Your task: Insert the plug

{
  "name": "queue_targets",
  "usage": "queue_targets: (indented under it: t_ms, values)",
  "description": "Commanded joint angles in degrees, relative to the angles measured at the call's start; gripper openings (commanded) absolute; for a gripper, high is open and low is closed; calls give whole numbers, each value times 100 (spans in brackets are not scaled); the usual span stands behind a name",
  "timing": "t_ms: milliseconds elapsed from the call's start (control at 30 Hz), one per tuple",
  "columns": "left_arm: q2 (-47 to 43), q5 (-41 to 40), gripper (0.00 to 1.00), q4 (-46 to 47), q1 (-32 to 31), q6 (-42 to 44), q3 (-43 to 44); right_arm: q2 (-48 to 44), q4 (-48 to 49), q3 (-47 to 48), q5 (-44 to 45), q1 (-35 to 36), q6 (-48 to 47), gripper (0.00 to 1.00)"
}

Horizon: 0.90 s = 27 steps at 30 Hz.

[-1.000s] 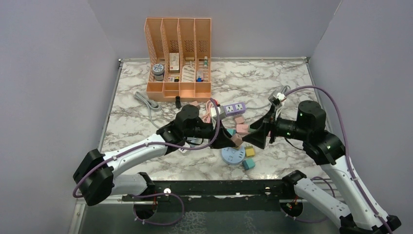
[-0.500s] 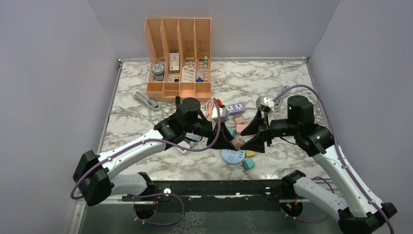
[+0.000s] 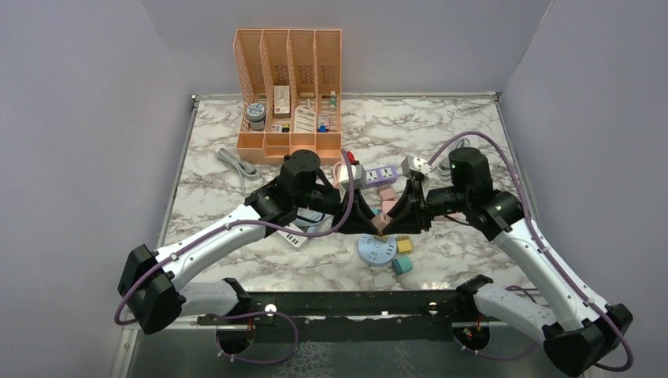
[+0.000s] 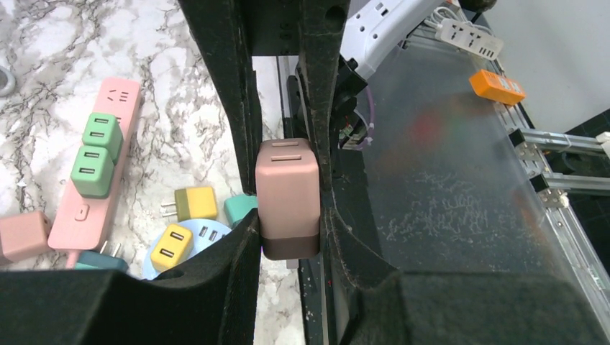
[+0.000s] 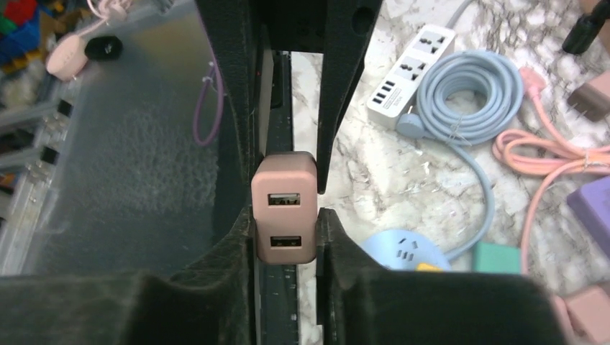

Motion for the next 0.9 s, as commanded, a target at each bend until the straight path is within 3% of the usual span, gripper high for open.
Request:
queue_targets:
  t_ms: [0,67,167,233,333,533,700,867]
  values:
    - [-17,171,0,-31,39,70,166,238,139,195,-87,52,-326,2]
    - [36,-86,7,-231,94,101,184,325,298,180,-10,54,-277,1]
    - [47,-780,32,-555,202,131,131,427,548,120,138,68,-208,1]
    - [-29,-1407,57,-633,257,114,-75,527,637,101,361,84,-220,1]
    - [-274,-2122,71,-542,403,-37,-566,696,710,73,915,117,-241,1]
    - [-810,-3116,75,-400,745,-664,-1319,970,1158,-137,2205,504,105,1]
    - [-753,-3846,75,-35,843,-2046,-2014,1256,1789,-444,3129,1126,934,1]
    - [-192,-4097,63,482,872,-3057,-2442,1342,1851,-601,4040,1434,2081,1]
